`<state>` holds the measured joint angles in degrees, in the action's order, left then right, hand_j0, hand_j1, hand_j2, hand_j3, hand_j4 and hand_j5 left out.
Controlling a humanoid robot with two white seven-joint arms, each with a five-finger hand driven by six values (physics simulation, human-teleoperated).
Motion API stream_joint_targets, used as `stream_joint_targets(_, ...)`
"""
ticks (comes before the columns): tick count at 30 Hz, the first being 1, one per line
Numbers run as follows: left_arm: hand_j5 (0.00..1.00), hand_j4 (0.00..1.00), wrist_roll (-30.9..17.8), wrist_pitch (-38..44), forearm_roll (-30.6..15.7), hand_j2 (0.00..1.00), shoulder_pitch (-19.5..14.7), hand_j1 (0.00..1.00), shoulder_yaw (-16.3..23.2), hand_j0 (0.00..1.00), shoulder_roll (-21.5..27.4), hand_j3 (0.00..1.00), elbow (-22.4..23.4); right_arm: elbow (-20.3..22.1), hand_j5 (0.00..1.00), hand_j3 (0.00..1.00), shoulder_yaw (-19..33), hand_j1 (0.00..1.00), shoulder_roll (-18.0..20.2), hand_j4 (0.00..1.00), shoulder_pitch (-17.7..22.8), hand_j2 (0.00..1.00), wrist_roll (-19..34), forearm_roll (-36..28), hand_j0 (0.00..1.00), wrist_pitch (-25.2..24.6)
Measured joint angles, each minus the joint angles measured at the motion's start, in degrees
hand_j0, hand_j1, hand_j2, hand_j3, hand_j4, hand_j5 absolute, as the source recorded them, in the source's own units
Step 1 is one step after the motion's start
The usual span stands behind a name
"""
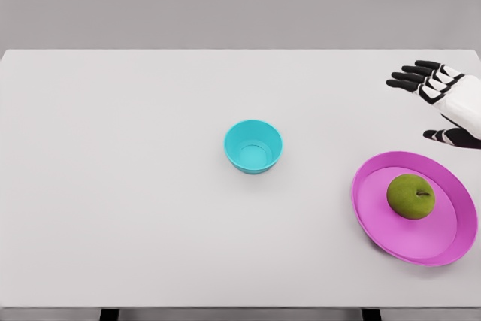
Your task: Put the apple from the pink plate into the blue bowl with your right arm
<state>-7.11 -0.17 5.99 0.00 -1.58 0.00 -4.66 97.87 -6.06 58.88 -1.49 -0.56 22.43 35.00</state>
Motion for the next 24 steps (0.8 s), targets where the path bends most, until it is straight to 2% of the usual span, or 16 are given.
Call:
stream_joint_targets(6,1.00,1.00,0.0,0.0,0.0,1.00,0.0,1.00,0.0,1.00,0.0,1.00,0.0,-0.1,1.00,1.00,0.2,1.00,0.8,1.00,0.4,1.00,1.4,-0.1,1.00,0.0)
stream_joint_targets(12,1.00,1.00,0.0,0.0,0.0,1.00,0.0,1.00,0.0,1.00,0.0,1.00,0.0,0.3,1.00,1.00,6.1,1.00,4.8,1.00,0.7,1.00,21.3,-1.4,1.00,0.1)
stream_joint_targets(16,1.00,1.00,0.0,0.0,0.0,1.00,0.0,1.00,0.0,1.00,0.0,1.00,0.0,1.7,1.00,1.00,7.3,1.00,5.7,1.00,1.9,1.00,29.9,-2.6,1.00,0.1)
stream_joint_targets(19,1.00,1.00,0.0,0.0,0.0,1.00,0.0,1.00,0.0,1.00,0.0,1.00,0.0,2.3,1.00,1.00,7.1,1.00,5.9,1.00,2.6,1.00,32.6,-2.9,1.00,0.1)
stream_joint_targets(24,1.00,1.00,0.0,0.0,0.0,1.00,0.0,1.00,0.0,1.00,0.0,1.00,0.0,2.6,1.00,1.00,5.3,1.00,6.0,1.00,2.5,1.00,33.8,-3.1,1.00,0.1)
